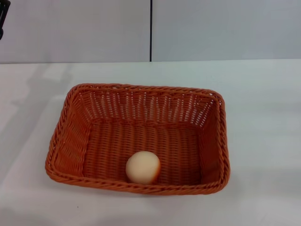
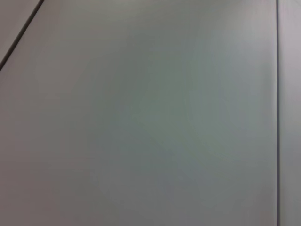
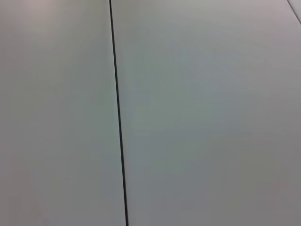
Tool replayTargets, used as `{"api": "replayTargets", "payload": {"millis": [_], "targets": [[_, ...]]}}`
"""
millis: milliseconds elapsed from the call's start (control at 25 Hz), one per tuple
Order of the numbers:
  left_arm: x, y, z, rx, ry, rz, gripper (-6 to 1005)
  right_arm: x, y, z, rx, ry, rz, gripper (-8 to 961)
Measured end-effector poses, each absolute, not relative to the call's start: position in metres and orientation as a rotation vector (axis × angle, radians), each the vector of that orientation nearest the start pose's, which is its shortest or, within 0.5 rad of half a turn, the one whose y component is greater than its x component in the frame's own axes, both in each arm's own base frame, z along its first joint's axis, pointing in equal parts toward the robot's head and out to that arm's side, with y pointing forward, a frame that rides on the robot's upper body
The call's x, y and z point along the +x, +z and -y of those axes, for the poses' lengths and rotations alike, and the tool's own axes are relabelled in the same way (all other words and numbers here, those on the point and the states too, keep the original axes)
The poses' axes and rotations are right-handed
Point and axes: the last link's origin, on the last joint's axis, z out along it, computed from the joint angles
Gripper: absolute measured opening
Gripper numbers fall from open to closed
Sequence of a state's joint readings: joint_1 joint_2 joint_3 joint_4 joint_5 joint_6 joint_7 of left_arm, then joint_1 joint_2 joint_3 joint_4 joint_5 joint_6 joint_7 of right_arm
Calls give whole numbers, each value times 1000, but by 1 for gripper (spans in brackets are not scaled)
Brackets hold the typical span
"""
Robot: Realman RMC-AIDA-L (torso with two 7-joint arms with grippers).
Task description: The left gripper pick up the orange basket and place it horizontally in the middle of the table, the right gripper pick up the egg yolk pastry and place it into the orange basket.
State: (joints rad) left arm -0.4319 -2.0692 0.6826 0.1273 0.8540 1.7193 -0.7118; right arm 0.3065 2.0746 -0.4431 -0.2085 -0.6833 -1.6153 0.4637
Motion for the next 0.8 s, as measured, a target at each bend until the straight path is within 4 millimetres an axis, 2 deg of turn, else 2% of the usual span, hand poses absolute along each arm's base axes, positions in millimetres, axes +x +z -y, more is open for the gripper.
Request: {"api": "replayTargets", "payload": {"millis": [240, 440, 800], "targets": [[-289, 56, -304, -1560, -1389, 367, 616, 365, 115, -276, -1044, 979, -353, 668], [-294, 62, -302, -1526, -1369, 351, 616, 366, 107, -286, -1041, 976, -418, 668], [-296, 65, -299, -1487, -1345, 319, 616, 364, 97, -293, -1043, 990, -463, 668]]}}
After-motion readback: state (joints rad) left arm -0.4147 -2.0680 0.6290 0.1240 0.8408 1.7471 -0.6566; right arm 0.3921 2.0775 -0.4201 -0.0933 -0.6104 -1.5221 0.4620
